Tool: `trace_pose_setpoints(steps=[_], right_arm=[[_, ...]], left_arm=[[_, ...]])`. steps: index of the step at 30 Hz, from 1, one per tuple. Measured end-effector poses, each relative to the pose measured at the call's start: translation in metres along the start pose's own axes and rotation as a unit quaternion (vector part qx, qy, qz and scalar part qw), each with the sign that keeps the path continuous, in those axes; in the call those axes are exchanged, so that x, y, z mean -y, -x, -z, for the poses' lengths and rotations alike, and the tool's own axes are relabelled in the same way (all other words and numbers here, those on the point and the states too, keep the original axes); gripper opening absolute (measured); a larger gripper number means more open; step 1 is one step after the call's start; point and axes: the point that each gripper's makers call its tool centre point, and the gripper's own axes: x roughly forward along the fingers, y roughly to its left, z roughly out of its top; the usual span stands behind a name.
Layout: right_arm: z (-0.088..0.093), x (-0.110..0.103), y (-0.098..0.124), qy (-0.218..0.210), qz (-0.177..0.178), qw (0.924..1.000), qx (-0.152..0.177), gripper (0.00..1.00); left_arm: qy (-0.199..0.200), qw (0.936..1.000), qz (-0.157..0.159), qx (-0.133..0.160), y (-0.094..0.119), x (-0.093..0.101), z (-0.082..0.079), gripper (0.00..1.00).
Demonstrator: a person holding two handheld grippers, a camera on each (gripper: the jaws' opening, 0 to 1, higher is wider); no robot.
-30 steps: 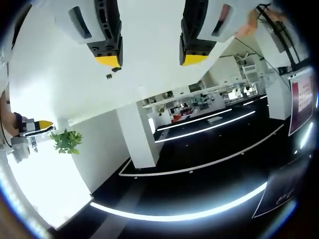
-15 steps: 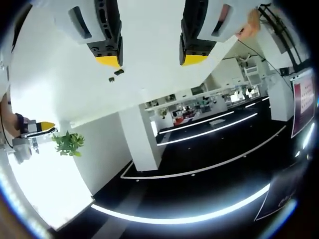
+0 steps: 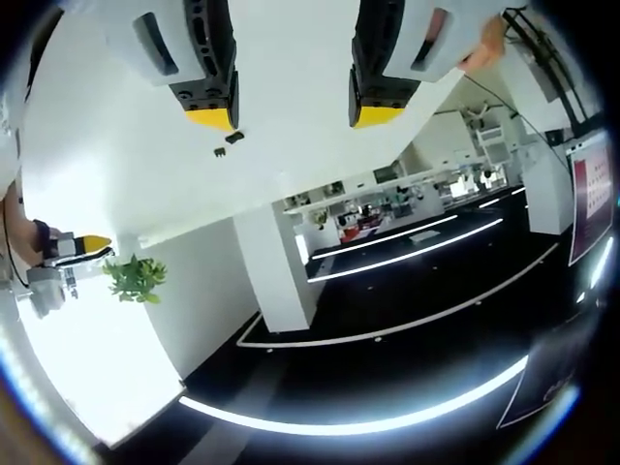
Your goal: Snap the two parts of the plastic buckle together until the buckle closes and remains connected.
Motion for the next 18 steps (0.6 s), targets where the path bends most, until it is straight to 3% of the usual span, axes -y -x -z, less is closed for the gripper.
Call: trace_pose_setpoints(steps=[7,15,18], right_arm=[[0.0,0.006,-0.003,0.004,0.002,1.0,-0.003,0.38],[-0.001,0.0,-0.007,0.014,-0.021,0.9996,-0.009,0.38],[0.0,-0.003,-0.009,0.018,-0.033,0.9992,-0.013,0.38]], left_arm=[[-0.003,1.0,-0.002,0.004,0.0,-0.002,-0.005,0.45],[-0.002,0.9999,-0.005,0.01,0.001,-0.008,-0.009,0.44],[-0.009,0.9999,-0.003,0.013,0.001,-0.008,-0.011,0.36]])
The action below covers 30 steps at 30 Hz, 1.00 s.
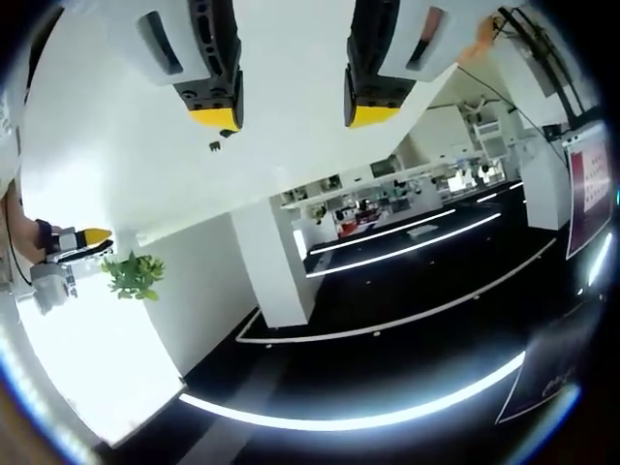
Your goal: Snap the two parts of the plastic buckle together until the buckle closes and remains connected.
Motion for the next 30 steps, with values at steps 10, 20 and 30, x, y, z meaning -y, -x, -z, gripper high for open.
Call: trace_pose_setpoints(steps=[10,20,30], right_arm=[[0.003,-0.009,-0.009,0.006,-0.037,0.9992,-0.013,0.38],[0.001,-0.015,-0.013,0.017,-0.065,0.9975,-0.02,0.38],[0.005,-0.018,-0.019,0.03,-0.083,0.9955,-0.035,0.37]], left_arm=[[0.007,0.9996,0.025,0.005,-0.003,0.008,-0.003,0.37],[0.003,0.9997,0.026,0.001,-0.005,0.005,-0.003,0.37],[-0.001,0.9998,0.019,-0.01,-0.011,-0.003,0.003,0.37]])
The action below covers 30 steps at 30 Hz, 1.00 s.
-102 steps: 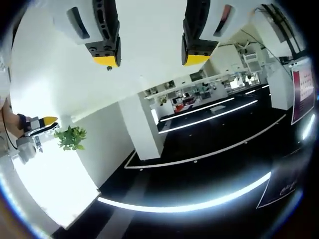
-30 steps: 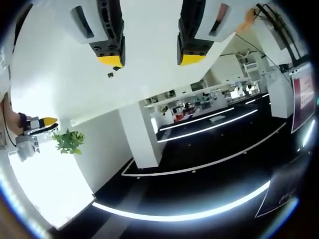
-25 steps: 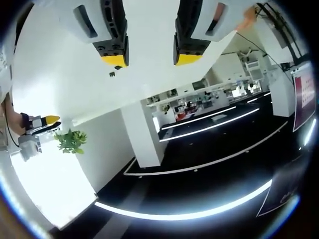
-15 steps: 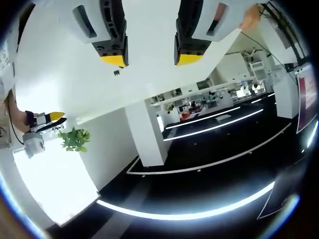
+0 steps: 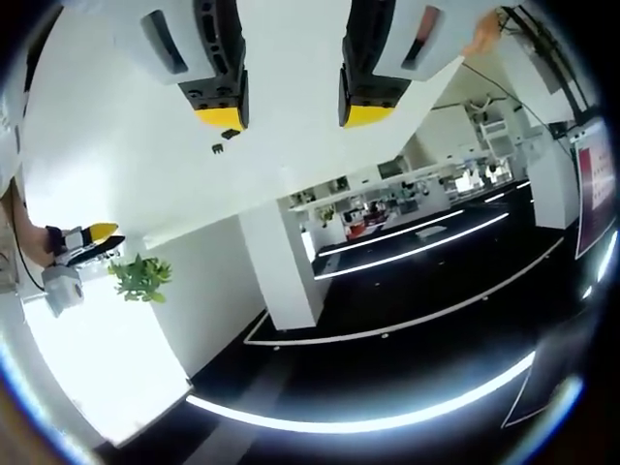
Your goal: Snap the two parts of the plastic buckle together until the buckle closes and remains connected.
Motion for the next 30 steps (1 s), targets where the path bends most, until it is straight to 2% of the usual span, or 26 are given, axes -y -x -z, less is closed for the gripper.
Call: trace_pose_setpoints(steps=[13,17,30], right_arm=[[0.002,-0.005,-0.01,0.004,-0.026,0.9996,-0.005,0.36],[0.003,-0.011,-0.014,0.003,-0.044,0.999,-0.007,0.37],[0.008,-0.017,-0.026,0.003,-0.07,0.9974,-0.014,0.36]], left_arm=[[0.002,0.9998,0.017,-0.007,-0.01,0.0,0.005,0.37],[-0.001,0.9997,0.024,-0.006,-0.011,0.002,0.004,0.37],[-0.009,0.9993,0.036,-0.006,-0.018,0.004,-0.001,0.37]])
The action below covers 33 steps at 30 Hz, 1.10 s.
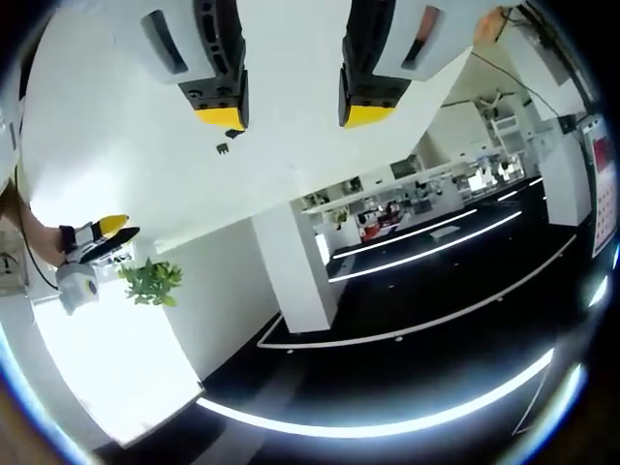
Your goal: Snap the two parts of the plastic buckle together until the buckle closes and remains connected.
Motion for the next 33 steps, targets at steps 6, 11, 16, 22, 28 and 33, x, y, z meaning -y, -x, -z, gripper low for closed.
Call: trace_pose_setpoints(steps=[6,11,16,22,28,33], right_arm=[[-0.003,-0.003,-0.002,0.002,-0.007,0.9999,0.007,0.35],[-0.005,-0.004,-0.004,0.009,-0.01,0.9999,0.005,0.35],[-0.008,-0.005,-0.006,0.012,-0.014,0.9998,0.006,0.35],[-0.008,-0.007,-0.011,0.014,-0.023,0.9996,0.002,0.34],[-0.009,-0.01,-0.016,0.014,-0.032,0.9994,-0.002,0.34],[-0.01,-0.01,-0.02,0.018,-0.036,0.9992,-0.004,0.34]], left_arm=[[-0.006,1.0,0.005,0.0,-0.002,0.002,-0.003,0.37],[-0.011,0.9999,0.01,0.001,-0.005,0.004,-0.006,0.37],[-0.013,0.9998,0.013,0.001,-0.009,0.005,-0.008,0.37],[-0.017,0.9997,0.02,0.001,-0.013,0.007,-0.011,0.37],[-0.016,0.9995,0.027,-0.003,-0.017,0.008,-0.01,0.37],[-0.015,0.9992,0.037,-0.002,-0.02,0.012,-0.013,0.37]])
